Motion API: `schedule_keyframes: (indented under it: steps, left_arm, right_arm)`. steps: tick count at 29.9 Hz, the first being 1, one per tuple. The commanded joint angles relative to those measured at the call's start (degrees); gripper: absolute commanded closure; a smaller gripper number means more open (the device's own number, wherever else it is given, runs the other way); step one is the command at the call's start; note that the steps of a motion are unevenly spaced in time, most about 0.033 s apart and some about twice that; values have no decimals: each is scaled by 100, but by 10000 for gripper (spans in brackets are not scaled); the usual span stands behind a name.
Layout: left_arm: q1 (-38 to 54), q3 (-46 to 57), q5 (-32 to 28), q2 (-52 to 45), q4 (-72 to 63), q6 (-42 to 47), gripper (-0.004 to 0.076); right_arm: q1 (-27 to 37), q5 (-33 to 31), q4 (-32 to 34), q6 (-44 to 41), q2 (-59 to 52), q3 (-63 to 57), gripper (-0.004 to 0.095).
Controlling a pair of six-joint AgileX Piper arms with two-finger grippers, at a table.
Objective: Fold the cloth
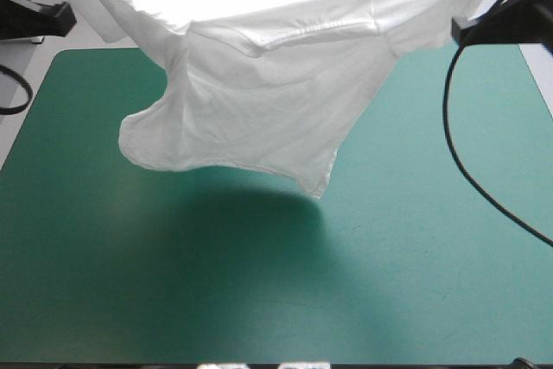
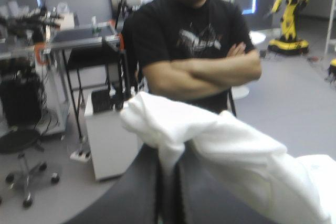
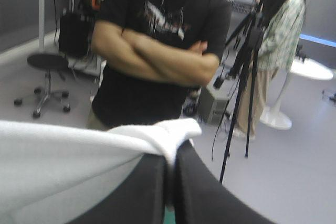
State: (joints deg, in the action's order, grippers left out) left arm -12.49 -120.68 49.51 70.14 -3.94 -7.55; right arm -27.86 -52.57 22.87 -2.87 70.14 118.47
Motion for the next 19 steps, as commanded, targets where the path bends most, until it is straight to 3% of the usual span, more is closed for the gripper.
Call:
schedule_keyframes:
  steps: [1,6,8,14,19]
  left_arm:
    - [2,-467,-925,-174,-536,-373,733]
    - [2,-814,-1686,-307,-1262,-1100,733]
    - [2,-907,-1738,-369,-1293,-1195,733]
    - [-25,-795,-1407,-571,-1148,-1278,733]
    - [-430,156,-1002,-685,-707,-1112,733]
  right_arm:
    - [54,833,235,126,-44,730,926]
    - [33,1047,210,287,-44,1385,925]
    - [33,1009,195,287,-87,1529,925]
    - [33,346,186,287,-298,1376,925]
    - [33,85,479,156,-670,349,925]
